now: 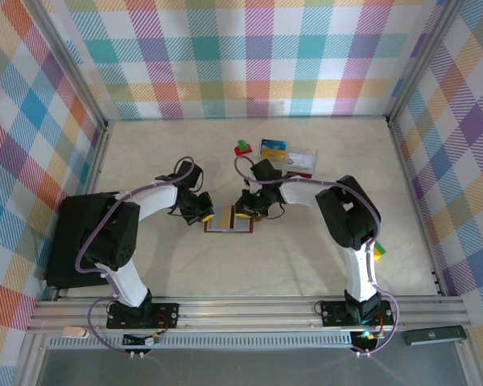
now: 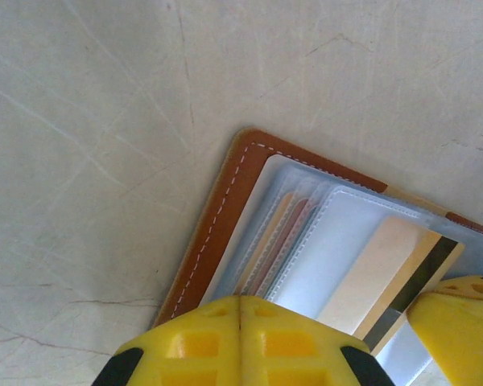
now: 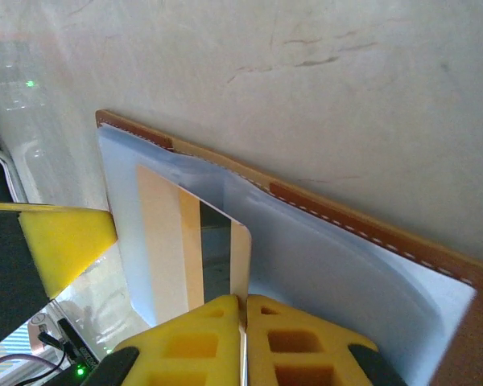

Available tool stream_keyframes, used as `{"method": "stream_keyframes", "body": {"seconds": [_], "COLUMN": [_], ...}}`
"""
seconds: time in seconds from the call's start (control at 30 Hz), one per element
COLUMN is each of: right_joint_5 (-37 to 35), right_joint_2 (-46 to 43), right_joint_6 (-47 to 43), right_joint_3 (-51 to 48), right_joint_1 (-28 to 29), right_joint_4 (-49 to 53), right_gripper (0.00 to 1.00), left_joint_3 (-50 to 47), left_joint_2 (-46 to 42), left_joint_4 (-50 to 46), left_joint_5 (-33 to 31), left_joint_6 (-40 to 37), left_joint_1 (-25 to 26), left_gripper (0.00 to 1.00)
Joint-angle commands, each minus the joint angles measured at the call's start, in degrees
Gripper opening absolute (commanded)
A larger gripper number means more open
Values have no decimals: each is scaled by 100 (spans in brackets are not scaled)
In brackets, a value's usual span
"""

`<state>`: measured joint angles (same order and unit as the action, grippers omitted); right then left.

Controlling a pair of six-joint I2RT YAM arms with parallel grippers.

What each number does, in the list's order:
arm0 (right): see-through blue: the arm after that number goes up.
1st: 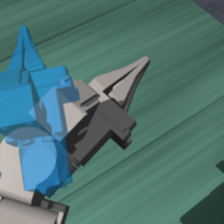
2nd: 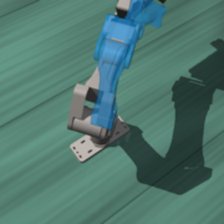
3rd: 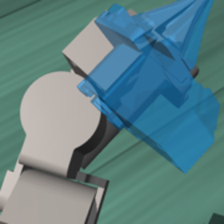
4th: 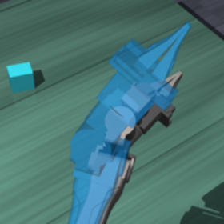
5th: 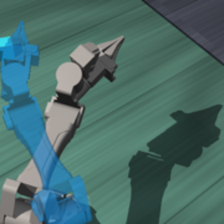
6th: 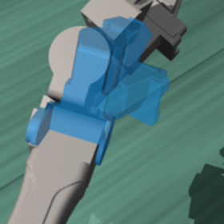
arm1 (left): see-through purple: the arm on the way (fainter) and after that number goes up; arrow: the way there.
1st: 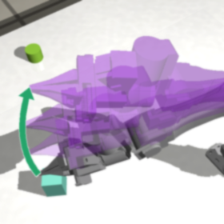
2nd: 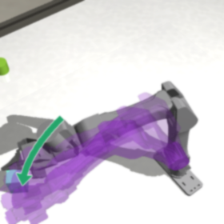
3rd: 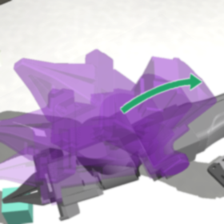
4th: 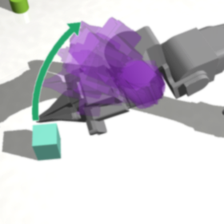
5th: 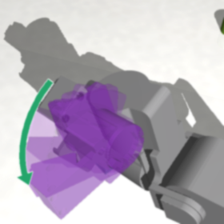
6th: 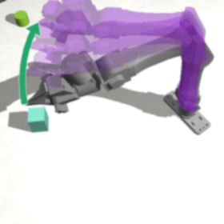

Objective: Take the credit cards out of the card holder

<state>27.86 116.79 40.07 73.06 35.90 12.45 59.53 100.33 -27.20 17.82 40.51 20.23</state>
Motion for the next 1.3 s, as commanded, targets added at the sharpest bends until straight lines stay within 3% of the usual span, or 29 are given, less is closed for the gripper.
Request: {"method": "stream_keyframes", "body": {"seconds": [0.0,0.33,0.57,0.83,1.27], "right_joint_5": [-38,144,305,462,604], "right_joint_2": [-79,81,133,308,476], "right_joint_6": [-79,-16,169,290,207], "right_joint_3": [-47,38,6,69,275], "right_joint_1": [-39,-39,-37,-30,6], "right_joint_4": [-9,-96,-293,-255,-181], "right_gripper": [9,10,17,25,22], "left_joint_3": [129,501,476,196,86], "left_joint_2": [13,-151,379,544,560], "left_joint_4": [-487,-66,-356,-274,-270], "left_joint_5": [-298,438,-60,-213,-309], "left_joint_6": [-166,-283,-285,-178,-137], "left_joint_1": [40,196,192,192,188], "left_gripper": [2,14,10,9,9]}}
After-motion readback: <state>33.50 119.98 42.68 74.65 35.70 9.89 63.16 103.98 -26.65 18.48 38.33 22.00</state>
